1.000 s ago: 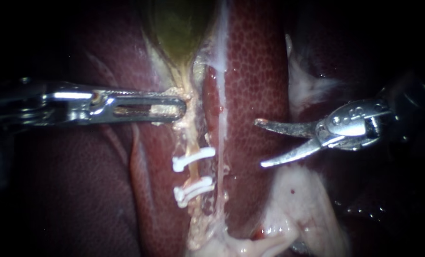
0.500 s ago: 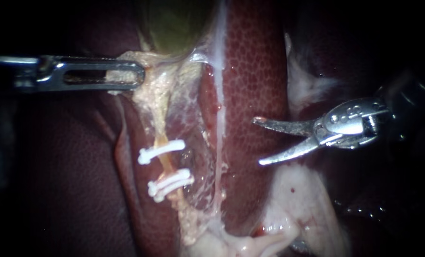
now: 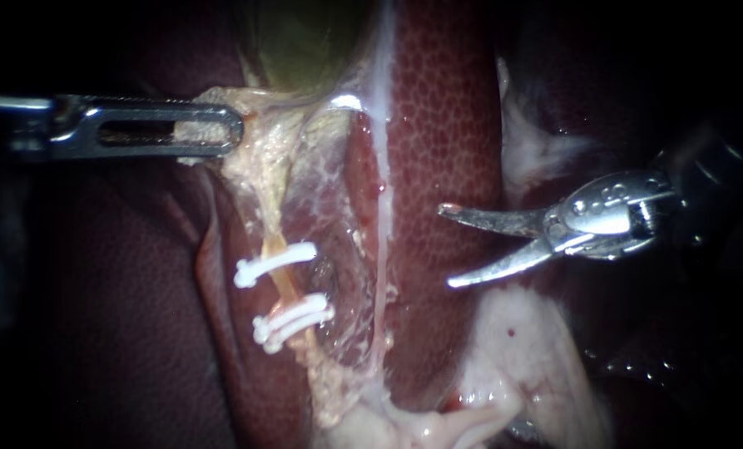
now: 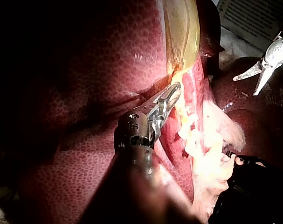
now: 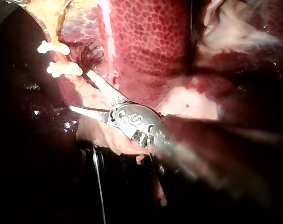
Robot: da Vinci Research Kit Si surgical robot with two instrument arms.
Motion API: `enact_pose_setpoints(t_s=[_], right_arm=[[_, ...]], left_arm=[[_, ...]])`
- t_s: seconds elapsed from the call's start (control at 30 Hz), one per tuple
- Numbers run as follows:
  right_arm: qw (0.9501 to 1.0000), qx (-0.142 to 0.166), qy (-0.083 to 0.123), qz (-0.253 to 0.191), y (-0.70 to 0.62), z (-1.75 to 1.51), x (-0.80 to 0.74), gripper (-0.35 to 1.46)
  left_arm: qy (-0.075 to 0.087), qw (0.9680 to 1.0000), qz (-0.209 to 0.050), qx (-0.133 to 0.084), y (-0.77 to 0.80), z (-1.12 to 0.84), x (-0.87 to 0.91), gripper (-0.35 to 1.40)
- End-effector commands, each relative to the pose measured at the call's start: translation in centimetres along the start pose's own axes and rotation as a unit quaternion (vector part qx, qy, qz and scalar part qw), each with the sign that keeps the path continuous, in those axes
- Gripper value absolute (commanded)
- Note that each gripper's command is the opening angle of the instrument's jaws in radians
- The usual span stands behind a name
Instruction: Go to the cutting position left tube
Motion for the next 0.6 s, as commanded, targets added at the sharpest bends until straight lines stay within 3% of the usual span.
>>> enact_pose_setpoints(t_s=[0.03, 0.17, 0.6], right_arm=[[1.0000, 0.002, 0.000, 0.000, 0.00, 0.02, -0.01, 1.43], [0.9999, 0.011, 0.001, -0.003, 0.01, 0.21, -0.11, 1.43], [0.9980, 0.051, -0.030, 0.023, 0.03, 1.18, -0.76, 1.43]], left_arm=[[0.000, 1.0000, 0.000, -0.001, 0.00, 0.01, 0.01, -0.35], [0.000, 1.0000, 0.001, -0.001, 0.00, 0.02, 0.02, -0.35], [-0.001, 1.0000, 0.001, -0.002, -0.03, 0.03, 0.03, -0.35]])
